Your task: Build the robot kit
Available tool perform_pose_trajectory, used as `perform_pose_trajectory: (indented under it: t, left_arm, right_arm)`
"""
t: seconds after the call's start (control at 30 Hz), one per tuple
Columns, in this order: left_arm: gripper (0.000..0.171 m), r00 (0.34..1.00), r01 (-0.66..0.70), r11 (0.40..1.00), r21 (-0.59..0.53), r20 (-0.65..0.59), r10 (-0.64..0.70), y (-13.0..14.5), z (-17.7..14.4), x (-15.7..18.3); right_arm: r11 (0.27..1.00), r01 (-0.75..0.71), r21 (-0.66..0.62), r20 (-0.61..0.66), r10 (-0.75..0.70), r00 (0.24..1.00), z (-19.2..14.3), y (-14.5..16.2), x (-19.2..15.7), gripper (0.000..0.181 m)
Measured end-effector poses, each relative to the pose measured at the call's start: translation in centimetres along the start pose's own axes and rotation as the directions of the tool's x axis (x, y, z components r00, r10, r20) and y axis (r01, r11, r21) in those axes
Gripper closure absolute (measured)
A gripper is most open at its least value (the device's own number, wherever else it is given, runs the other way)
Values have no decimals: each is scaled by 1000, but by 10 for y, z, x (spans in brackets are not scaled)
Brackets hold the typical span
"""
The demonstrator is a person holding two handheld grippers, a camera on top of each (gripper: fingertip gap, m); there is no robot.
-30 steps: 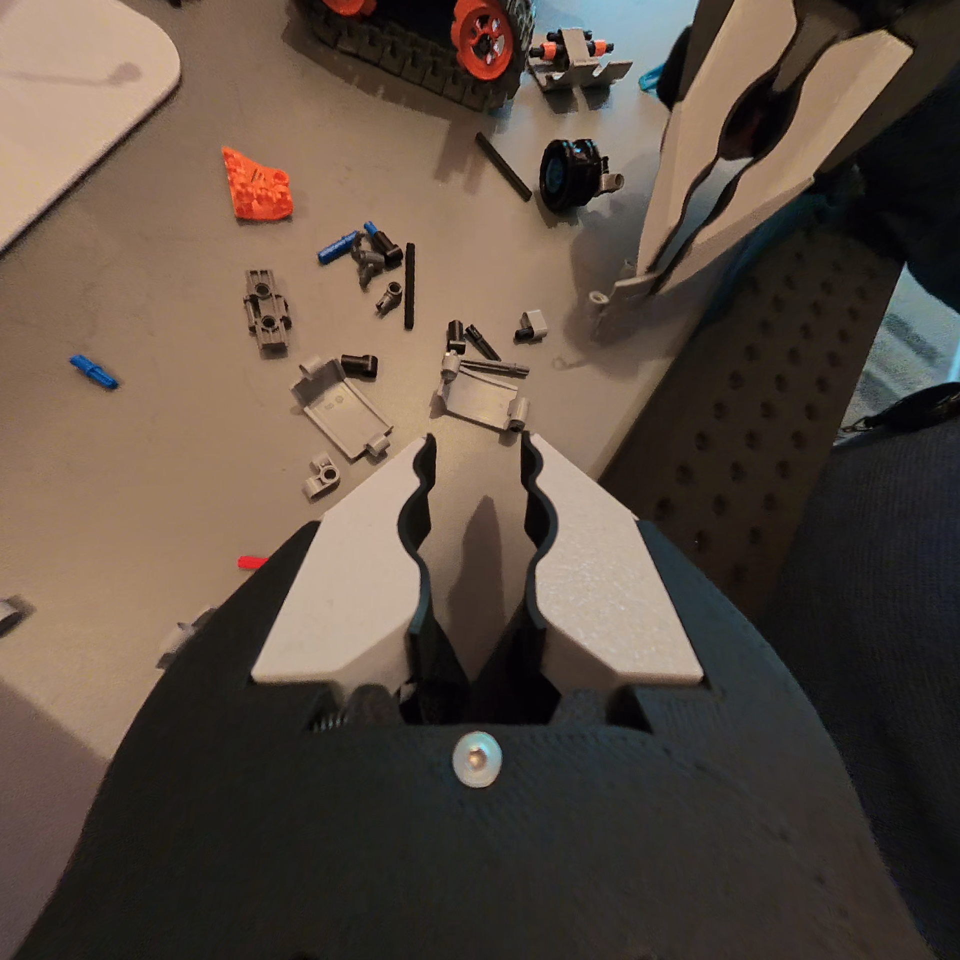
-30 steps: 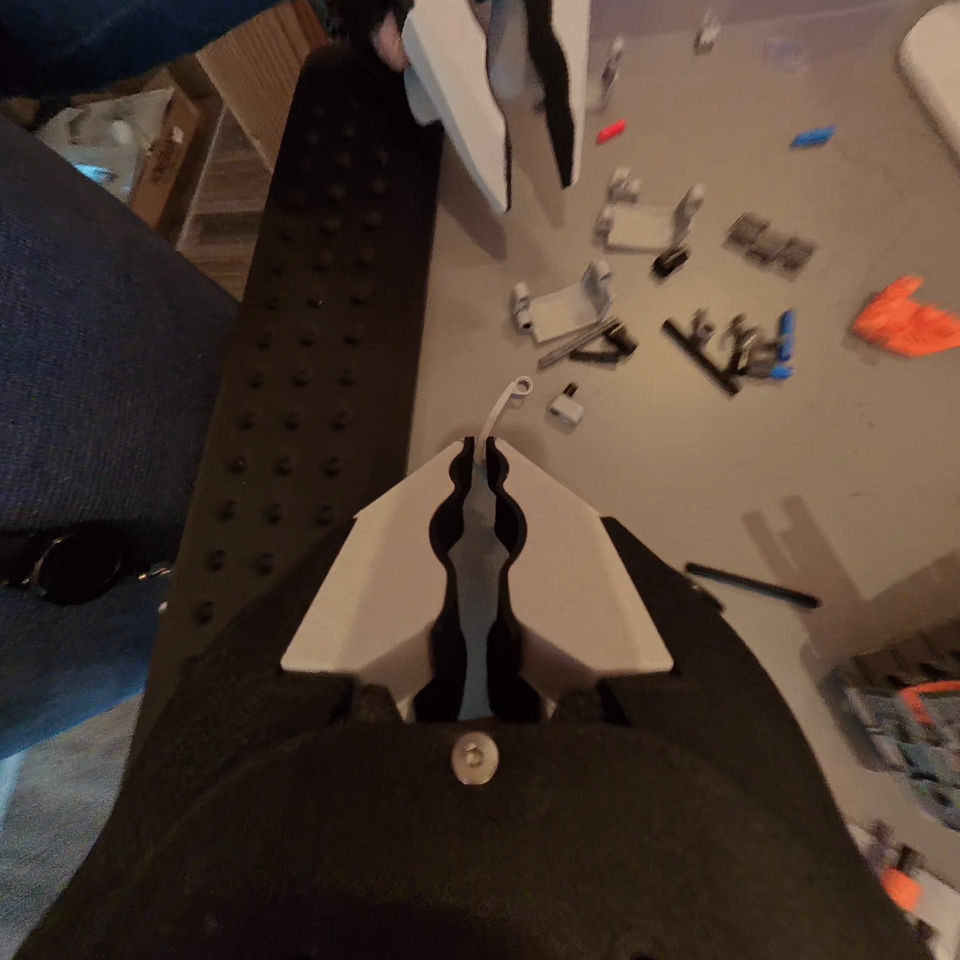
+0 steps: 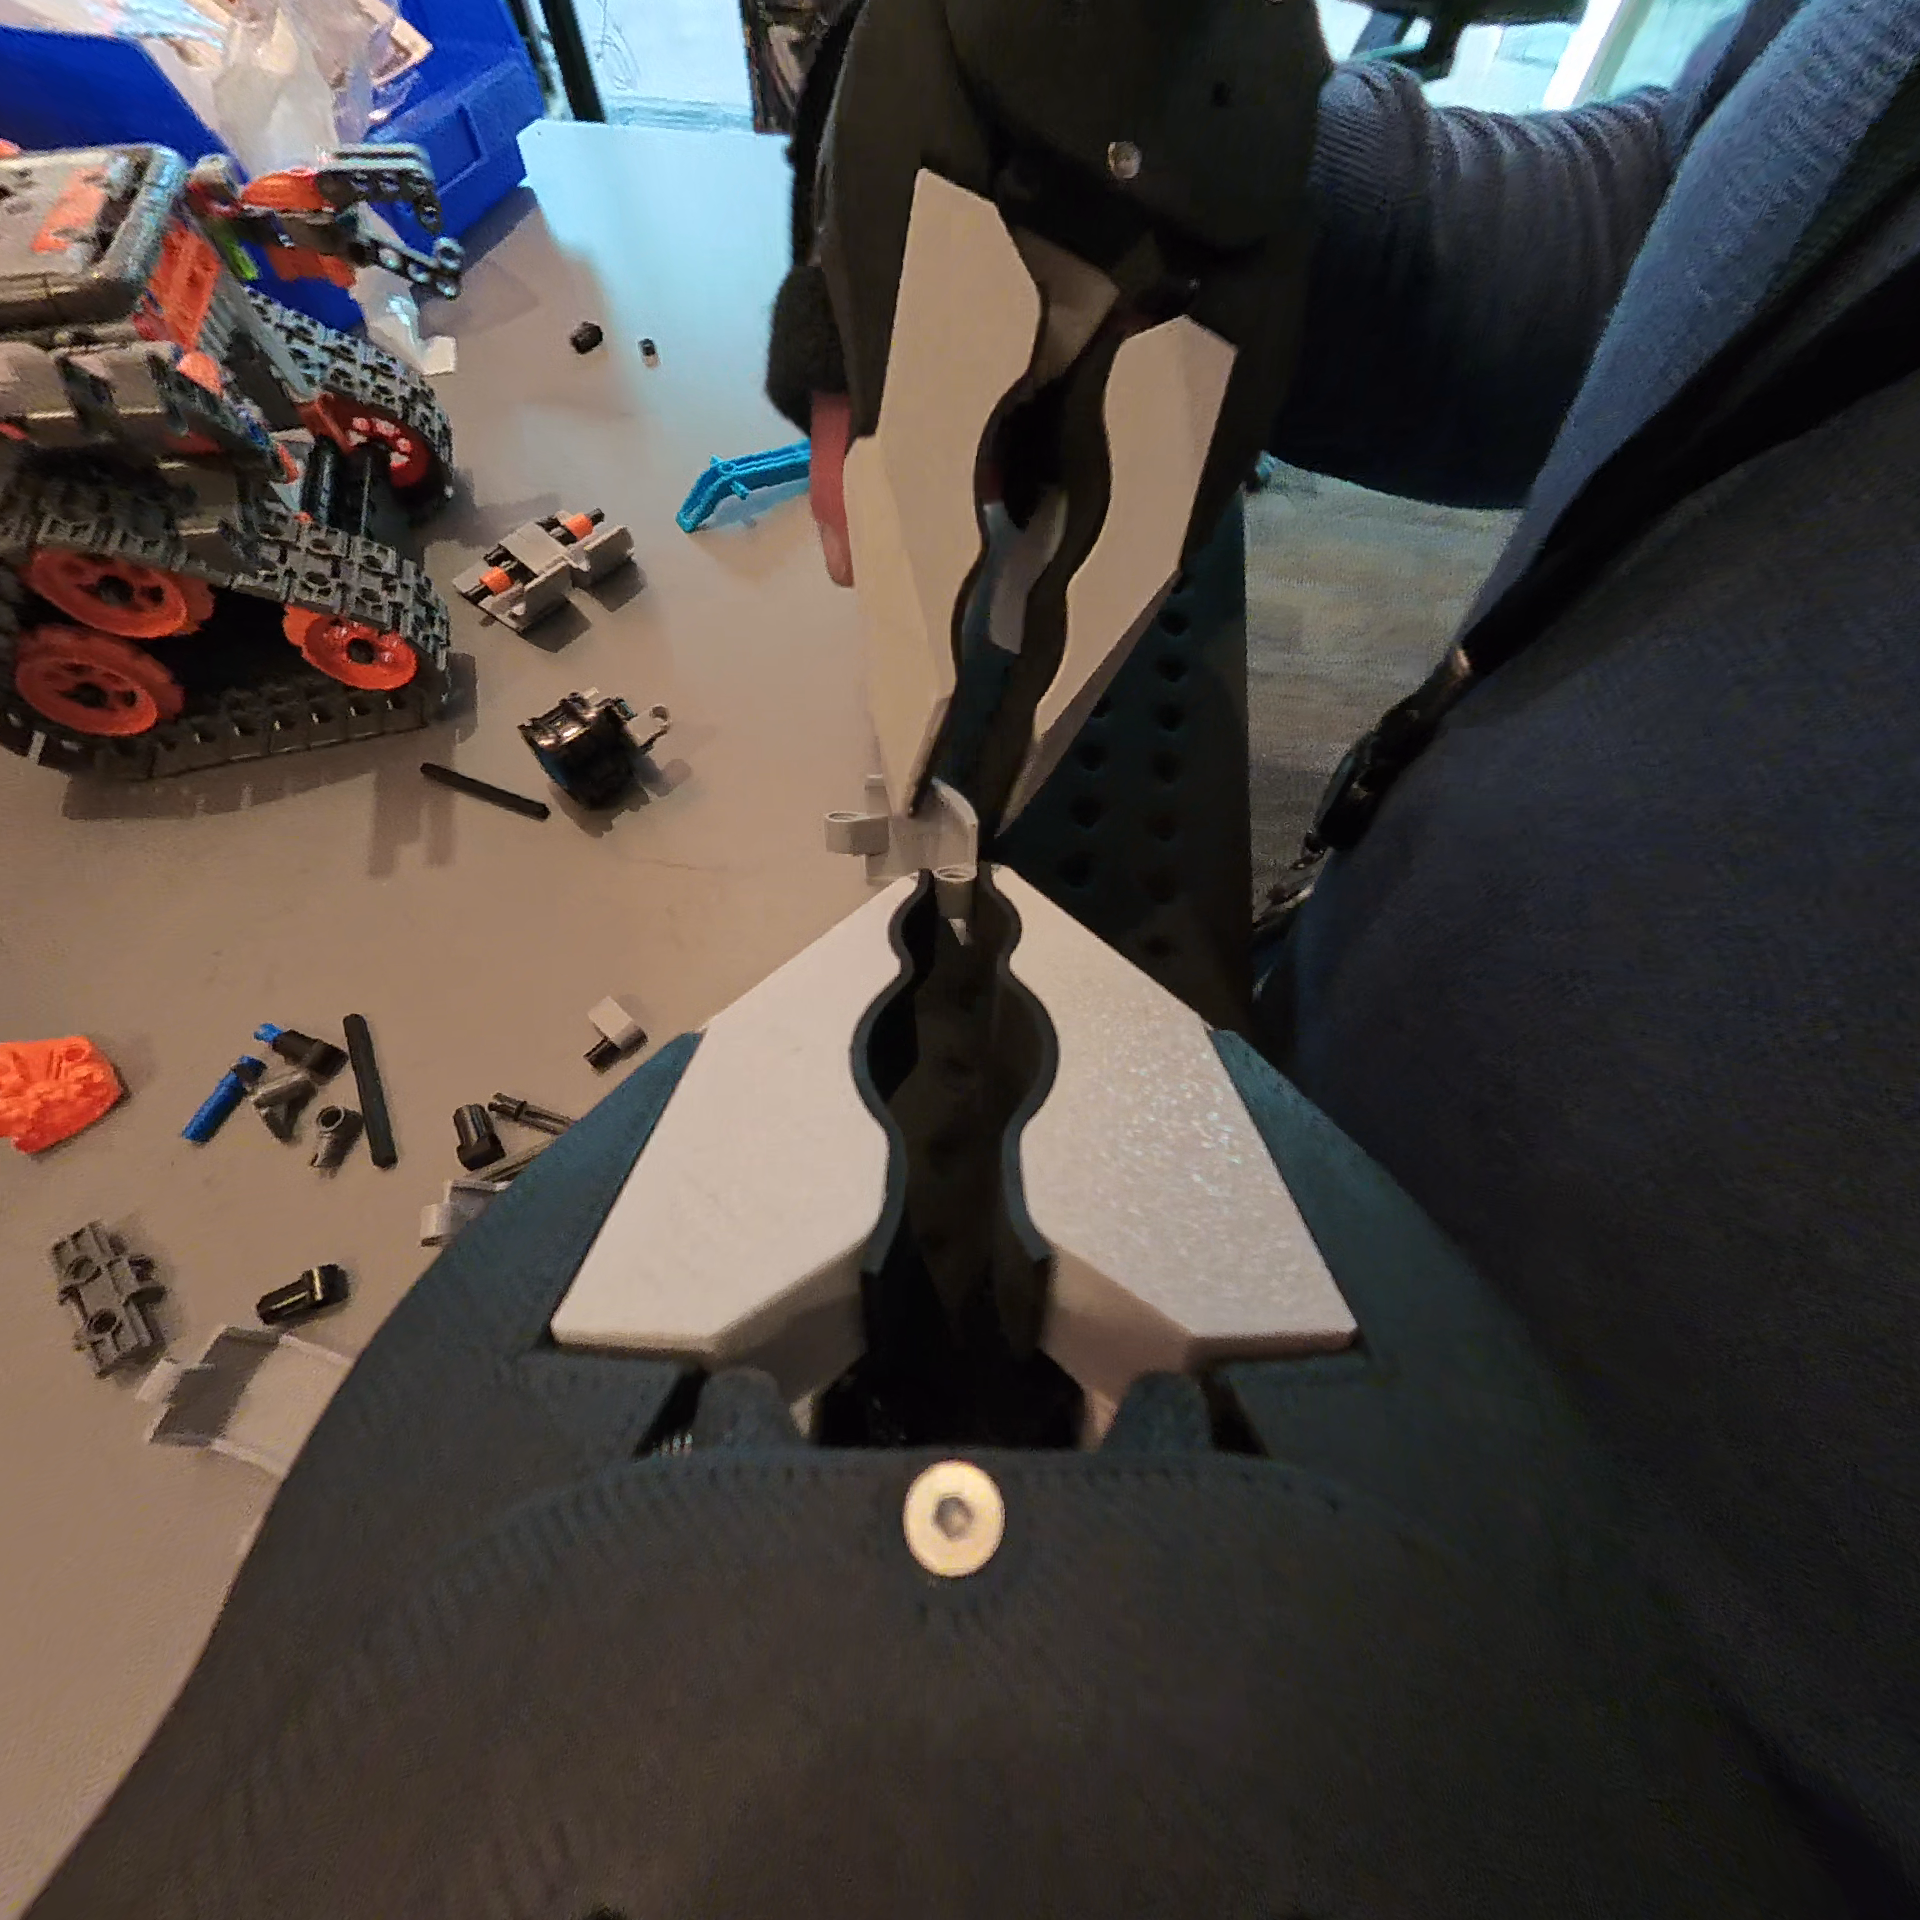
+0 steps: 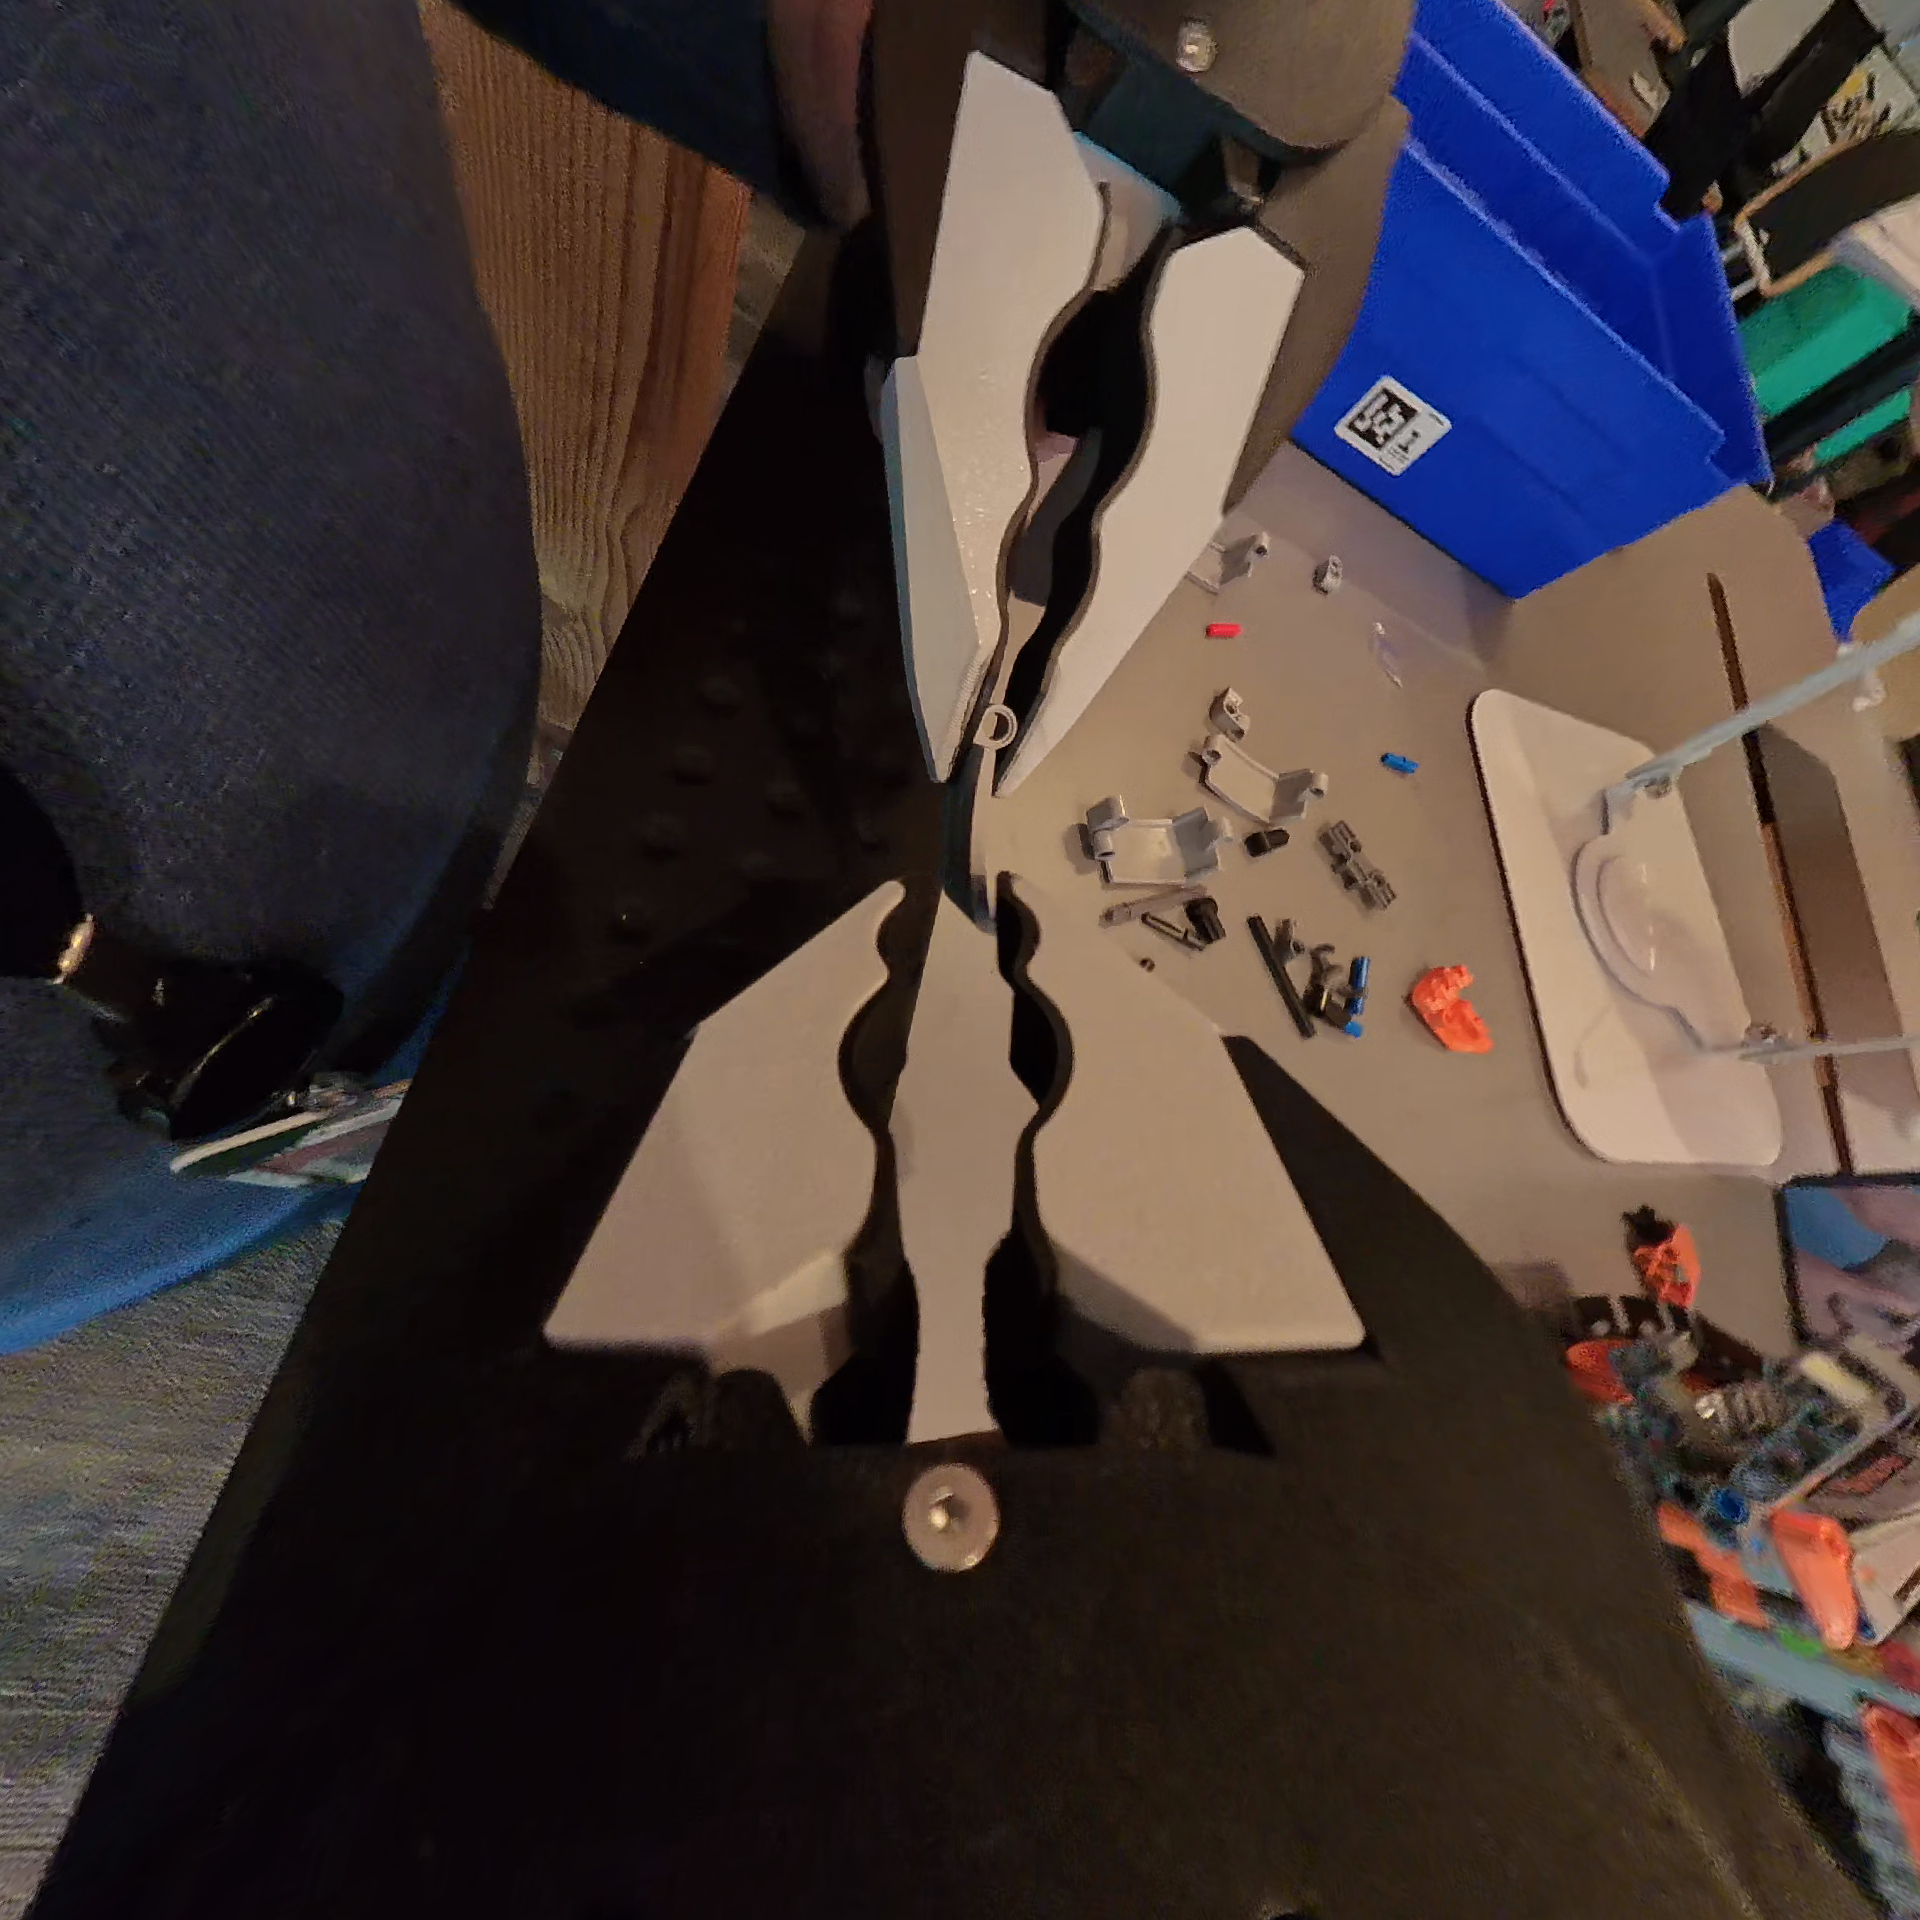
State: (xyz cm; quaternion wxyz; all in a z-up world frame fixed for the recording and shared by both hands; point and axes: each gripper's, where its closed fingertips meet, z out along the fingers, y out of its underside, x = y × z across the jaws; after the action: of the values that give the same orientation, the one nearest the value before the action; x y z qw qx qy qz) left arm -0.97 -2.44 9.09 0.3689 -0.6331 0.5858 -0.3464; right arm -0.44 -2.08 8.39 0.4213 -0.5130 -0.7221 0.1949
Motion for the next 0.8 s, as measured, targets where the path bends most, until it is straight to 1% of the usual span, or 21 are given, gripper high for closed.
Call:
perform_pose_trajectory:
  t: [0.07, 0.1, 0.13, 0.17, 0.2, 0.23, 0.3, 0.33, 0.4, 0.43, 0.53, 0.57, 0.63, 0.7, 0.77, 0.8]
  left_arm:
    - [167, 998, 47, 999, 24, 28, -47, -3, 3, -7]
    - [167, 997, 68, 997, 30, 29, -69, -4, 6, -9]
    - [167, 996, 67, 998, 13, 55, -68, -2, 9, -13]
    - [167, 994, 57, 998, -36, 99, -54, 6, 14, -20]
    - [167, 991, 42, 995, -93, 128, -30, 14, 19, -25]
    - [167, 989, 23, 991, -129, 145, -5, 18, 23, -29]
    - [167, 991, -1, 987, -161, 134, 23, 19, 34, -29]
    - [167, 992, -5, 983, -183, 122, 28, 21, 40, -28]
    - [167, 990, 0, 977, -215, 135, 29, 24, 48, -34]
    - [167, 993, 10, 975, -223, 120, 17, 25, 52, -33]
    - [167, 994, 23, 975, -221, 107, 1, 22, 62, -33]
    - [165, 994, 32, 973, -229, 106, -8, 23, 65, -33]
    - [159, 994, 48, 967, -252, 110, -20, 29, 69, -33]
    - [151, 990, 36, 964, -263, 138, 0, 31, 70, -35]
    - [144, 991, 43, 971, -236, 131, -12, 27, 66, -31]
    - [142, 990, 55, 973, -222, 140, -23, 26, 62, -32]
  right_arm:
    - [997, -76, 28, -17, 77, 997, -8, 2, 6, 163]
    - [991, -129, 46, -37, 131, 991, -13, 4, 12, 162]
    - [980, -195, 32, -91, 197, 976, -19, 13, 24, 159]
    - [966, -260, 2, -147, 257, 955, -24, 28, 36, 153]
    - [952, -305, -11, -166, 299, 940, -29, 40, 42, 151]
    - [934, -358, -7, -211, 348, 913, -35, 51, 51, 150]
    - [865, -500, -46, -307, 464, 831, -42, 86, 70, 152]
    - [831, -553, -55, -321, 509, 798, -43, 99, 74, 152]
    - [784, -618, -53, -301, 578, 759, -39, 114, 76, 143]
    - [775, -627, -79, -298, 582, 757, -36, 121, 75, 137]
    - [793, -582, -178, -305, 518, 799, -21, 134, 71, 131]
    - [798, -567, -201, -325, 492, 808, -18, 138, 73, 131]
    - [804, -544, -240, -328, 460, 825, -13, 142, 72, 142]
    - [796, -548, -257, -319, 465, 826, -8, 144, 70, 144]
    - [802, -546, -242, -304, 472, 827, -6, 141, 71, 157]
    - [801, -552, -234, -290, 484, 826, -5, 139, 71, 157]
